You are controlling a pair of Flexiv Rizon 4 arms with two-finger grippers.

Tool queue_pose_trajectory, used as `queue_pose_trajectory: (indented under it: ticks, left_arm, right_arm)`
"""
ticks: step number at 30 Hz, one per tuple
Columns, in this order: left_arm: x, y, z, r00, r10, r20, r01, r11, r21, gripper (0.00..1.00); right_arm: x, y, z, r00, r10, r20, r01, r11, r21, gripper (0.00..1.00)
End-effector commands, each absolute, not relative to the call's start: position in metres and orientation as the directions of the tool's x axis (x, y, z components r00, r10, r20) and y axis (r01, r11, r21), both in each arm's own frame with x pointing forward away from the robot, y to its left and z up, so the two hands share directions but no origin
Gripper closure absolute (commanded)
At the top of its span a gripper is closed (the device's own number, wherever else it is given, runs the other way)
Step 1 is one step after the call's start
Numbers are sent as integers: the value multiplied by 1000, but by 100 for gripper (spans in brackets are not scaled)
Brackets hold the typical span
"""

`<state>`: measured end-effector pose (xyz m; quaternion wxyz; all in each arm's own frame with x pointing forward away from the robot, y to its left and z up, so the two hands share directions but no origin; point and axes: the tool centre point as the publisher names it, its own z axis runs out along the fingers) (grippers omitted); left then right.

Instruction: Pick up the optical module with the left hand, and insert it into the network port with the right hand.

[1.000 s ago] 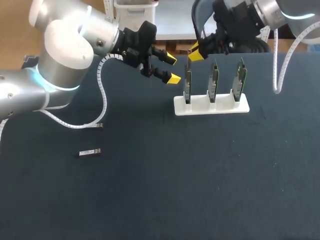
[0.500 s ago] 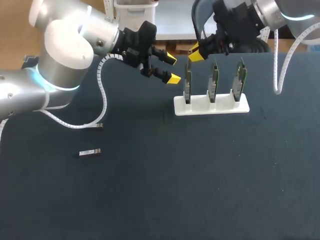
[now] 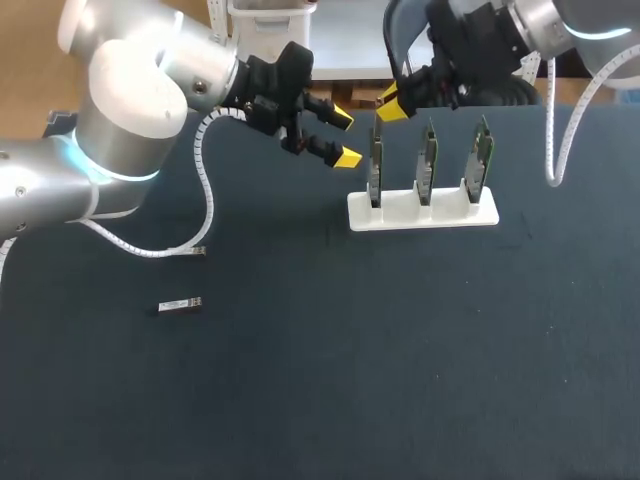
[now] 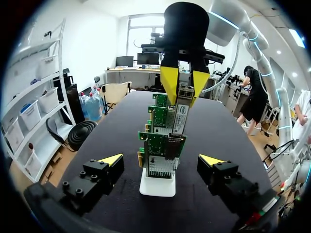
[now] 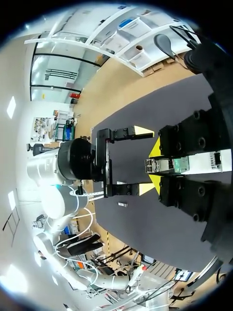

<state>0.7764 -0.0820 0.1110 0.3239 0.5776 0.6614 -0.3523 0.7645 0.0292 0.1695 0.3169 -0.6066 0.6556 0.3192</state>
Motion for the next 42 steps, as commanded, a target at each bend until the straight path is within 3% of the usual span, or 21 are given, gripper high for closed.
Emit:
queue_pose_trajectory:
  ticks: [1, 42]
  left_arm:
    - [779, -83, 111, -125, 540, -832, 992, 82, -96, 0]
    - [779, -83, 111, -125, 540, -832, 992, 82, -96, 0]
  right_arm:
    - [765, 30, 168, -64, -595, -801, -998, 61, 34, 100]
    - [763, 30, 168, 4, -638, -770, -1000, 12, -15, 100]
